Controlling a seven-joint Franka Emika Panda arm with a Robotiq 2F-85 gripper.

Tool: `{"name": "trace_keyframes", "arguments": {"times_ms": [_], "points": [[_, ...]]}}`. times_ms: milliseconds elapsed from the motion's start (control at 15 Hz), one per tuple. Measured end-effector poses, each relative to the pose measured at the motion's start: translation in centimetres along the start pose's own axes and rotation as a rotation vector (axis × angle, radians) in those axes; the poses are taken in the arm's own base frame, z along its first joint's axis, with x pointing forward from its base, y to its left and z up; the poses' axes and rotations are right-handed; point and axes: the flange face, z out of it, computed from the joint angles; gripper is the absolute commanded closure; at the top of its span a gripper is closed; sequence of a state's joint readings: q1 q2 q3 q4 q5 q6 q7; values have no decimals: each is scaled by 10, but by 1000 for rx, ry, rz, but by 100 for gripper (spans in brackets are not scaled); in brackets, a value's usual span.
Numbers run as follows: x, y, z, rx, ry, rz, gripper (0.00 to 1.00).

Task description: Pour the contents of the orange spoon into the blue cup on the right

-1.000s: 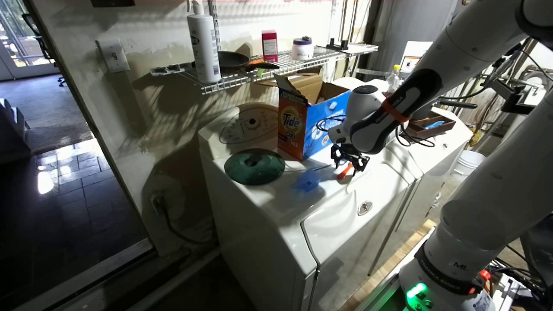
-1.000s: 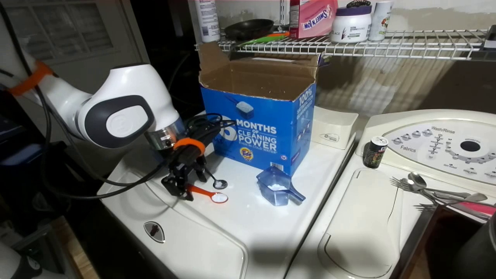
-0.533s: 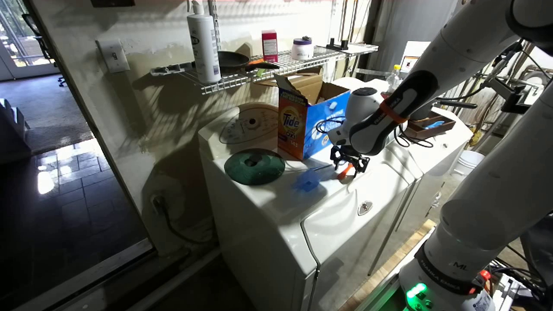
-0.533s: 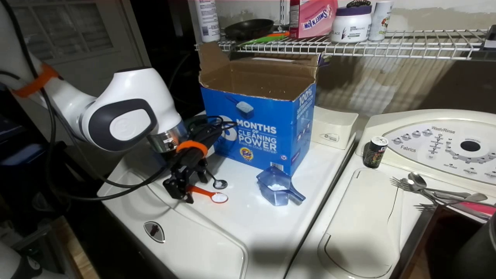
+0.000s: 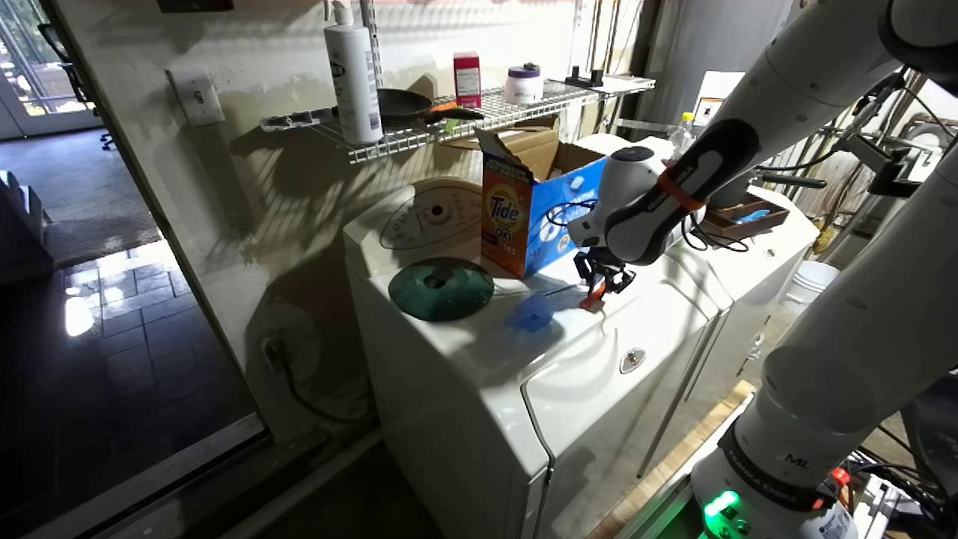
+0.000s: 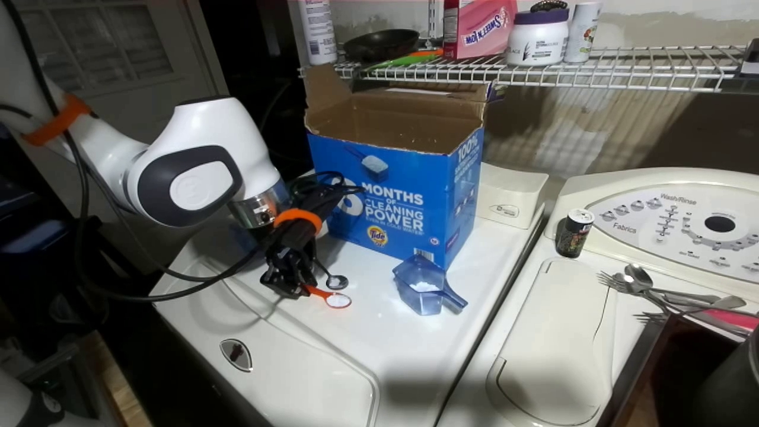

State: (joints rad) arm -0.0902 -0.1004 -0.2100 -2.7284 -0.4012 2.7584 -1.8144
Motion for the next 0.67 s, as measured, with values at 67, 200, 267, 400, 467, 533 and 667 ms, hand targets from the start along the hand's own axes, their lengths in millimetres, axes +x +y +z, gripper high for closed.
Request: {"name": "trace_keyframes", "arguments": {"times_ms": [67, 200, 267, 400, 467, 533, 667], "points": [[-1, 1, -1, -4, -2, 0, 95], [-1, 2, -1, -5, -3, 1, 95], [-2, 2, -1, -5, -3, 1, 95], [-2, 2, -1, -5, -3, 1, 95], [-2, 2, -1, -5, -3, 1, 95], [-2, 2, -1, -5, -3, 1, 95], [-2, 1, -1, -5, -3, 2, 95]]}}
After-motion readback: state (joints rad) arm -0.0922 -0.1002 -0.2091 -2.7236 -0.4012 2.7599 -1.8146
